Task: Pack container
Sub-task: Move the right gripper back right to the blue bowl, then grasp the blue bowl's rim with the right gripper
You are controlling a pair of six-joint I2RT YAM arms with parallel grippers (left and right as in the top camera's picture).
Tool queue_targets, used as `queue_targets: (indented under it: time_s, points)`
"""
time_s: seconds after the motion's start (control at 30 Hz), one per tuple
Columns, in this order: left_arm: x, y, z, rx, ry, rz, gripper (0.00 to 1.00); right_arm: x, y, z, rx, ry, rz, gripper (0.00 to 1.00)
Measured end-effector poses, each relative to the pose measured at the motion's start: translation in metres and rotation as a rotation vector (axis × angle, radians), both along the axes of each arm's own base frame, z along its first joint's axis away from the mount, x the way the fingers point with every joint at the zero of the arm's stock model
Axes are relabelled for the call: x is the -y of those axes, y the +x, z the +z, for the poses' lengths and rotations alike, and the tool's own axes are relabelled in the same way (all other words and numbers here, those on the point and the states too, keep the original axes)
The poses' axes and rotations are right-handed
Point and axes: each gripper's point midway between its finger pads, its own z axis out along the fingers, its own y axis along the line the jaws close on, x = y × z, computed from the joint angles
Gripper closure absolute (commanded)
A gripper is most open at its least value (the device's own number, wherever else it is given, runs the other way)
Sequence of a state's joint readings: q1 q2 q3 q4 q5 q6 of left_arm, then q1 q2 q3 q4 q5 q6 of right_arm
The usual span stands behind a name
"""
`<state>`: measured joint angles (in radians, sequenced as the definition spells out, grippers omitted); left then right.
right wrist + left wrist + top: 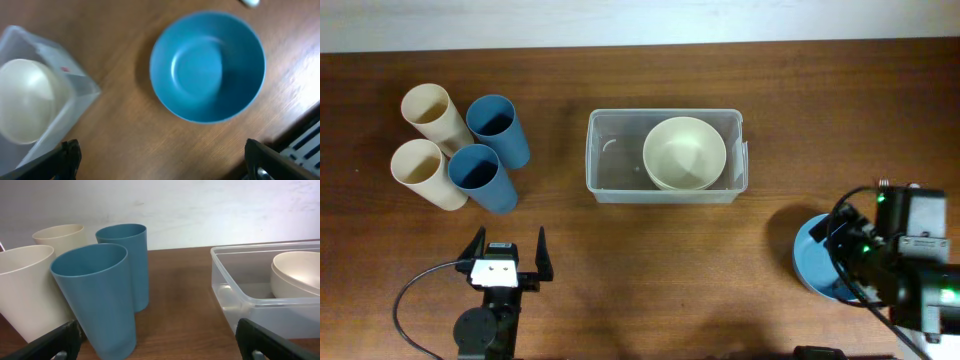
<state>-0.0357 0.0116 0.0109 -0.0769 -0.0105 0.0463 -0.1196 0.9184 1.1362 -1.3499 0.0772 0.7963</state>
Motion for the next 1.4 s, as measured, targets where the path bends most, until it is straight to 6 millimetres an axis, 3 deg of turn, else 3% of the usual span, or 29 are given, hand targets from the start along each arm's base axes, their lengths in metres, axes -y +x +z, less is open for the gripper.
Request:
queue_targets:
  time_s: [0.23, 0.63, 0.87, 1.4]
  points:
    - [0.000, 0.000, 0.000, 0.000, 0.000, 0.000, 0.00, 0.016, -0.024, -0.047, -0.118, 0.070, -0.246, 0.01]
    - [0.000, 0.000, 0.000, 0.000, 0.000, 0.000, 0.00, 0.055, -0.046, -0.090, -0.154, 0.135, -0.603, 0.01]
    - [0.000, 0.000, 0.000, 0.000, 0.000, 0.000, 0.00, 0.060, -0.041, -0.118, -0.188, 0.199, -0.608, 0.01]
    - [0.000, 0.000, 0.000, 0.000, 0.000, 0.000, 0.00, 0.054, -0.040, -0.160, -0.223, 0.233, -0.575, 0.01]
